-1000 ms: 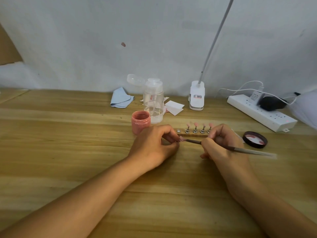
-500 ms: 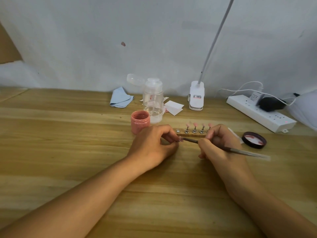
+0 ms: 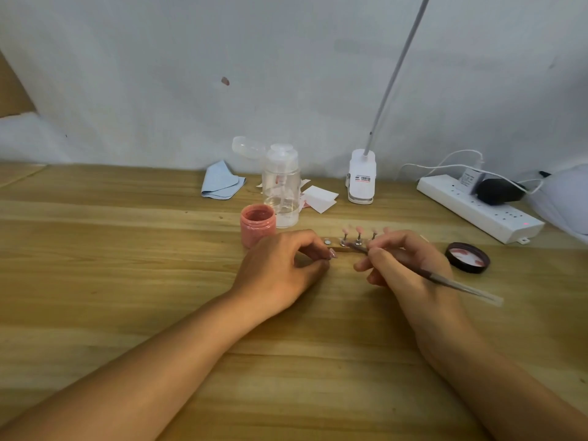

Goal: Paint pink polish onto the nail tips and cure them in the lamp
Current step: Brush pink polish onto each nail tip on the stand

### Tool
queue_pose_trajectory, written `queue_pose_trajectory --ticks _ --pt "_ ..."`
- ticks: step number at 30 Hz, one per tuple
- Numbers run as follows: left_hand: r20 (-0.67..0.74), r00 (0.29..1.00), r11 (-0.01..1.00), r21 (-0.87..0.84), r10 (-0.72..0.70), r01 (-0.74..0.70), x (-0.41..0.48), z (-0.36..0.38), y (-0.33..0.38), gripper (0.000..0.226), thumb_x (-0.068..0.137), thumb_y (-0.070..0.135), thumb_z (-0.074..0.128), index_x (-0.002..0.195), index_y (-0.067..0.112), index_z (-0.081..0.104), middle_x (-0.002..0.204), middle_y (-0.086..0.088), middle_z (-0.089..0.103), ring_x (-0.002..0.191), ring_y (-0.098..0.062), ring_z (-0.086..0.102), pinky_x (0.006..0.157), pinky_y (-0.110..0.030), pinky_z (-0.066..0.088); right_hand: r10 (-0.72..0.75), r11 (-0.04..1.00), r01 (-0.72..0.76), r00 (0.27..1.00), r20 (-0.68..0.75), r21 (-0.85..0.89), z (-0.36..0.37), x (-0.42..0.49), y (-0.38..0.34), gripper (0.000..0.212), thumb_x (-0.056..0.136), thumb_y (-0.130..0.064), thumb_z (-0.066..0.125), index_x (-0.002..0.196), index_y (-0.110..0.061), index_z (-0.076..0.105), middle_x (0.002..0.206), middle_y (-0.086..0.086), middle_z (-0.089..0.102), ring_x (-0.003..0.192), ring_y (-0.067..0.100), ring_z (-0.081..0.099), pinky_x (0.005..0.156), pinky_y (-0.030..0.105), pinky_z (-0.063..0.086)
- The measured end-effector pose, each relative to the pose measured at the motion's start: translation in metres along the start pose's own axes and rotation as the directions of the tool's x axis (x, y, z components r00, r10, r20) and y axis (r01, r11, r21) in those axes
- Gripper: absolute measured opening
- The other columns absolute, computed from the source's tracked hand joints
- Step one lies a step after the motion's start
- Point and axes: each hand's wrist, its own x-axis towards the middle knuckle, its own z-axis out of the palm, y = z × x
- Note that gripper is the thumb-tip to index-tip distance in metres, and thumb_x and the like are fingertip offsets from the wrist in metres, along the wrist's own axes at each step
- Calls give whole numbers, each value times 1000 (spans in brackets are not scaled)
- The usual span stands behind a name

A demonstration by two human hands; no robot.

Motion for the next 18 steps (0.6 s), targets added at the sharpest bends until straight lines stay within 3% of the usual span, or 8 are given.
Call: queue_pose_trajectory --ticks 2,5,11,16,18 --pt "-1 1000 1000 7 12 -12 0 1 0 10 84 21 74 88 29 75 86 18 73 54 18 48 51 -6 27 30 1000 -30 999 -13 -9 0 1 1 9 87 1 59 85 -5 53 67 7 72 56 8 59 56 17 49" --pt "-13 1000 999 32 -8 9 -1 1 0 8 84 25 74 86 32 75 84 20 72 54 15 48 48 -9 26 31 997 -31 1000 -5 -73 0 2 0 11 84 0 59 81 3 50 64 8 71 54 12 57 53 19 48" --pt "-21 1000 999 40 -22 23 -1 0 1 21 83 26 75 74 43 66 78 22 69 54 13 49 50 -13 26 42 991 -43 999 -6 -125 2 -1 -2 12 85 -2 60 80 1 49 65 7 72 57 15 57 57 25 49" --pt "-22 999 999 42 -26 27 -2 -1 1 14 83 25 75 77 37 71 61 35 58 53 16 48 46 -8 27 48 981 -50 999 -13 -190 5 -2 -5 15 85 -4 61 78 -7 49 64 4 72 58 17 59 64 33 50" --pt "-26 999 999 35 -26 27 -1 0 0 11 83 24 75 80 33 73 60 32 59 52 16 48 46 -8 26 56 974 -57 998 -14 -221 4 -2 -6 12 84 -6 62 79 -6 51 64 2 72 64 22 64 71 39 52"
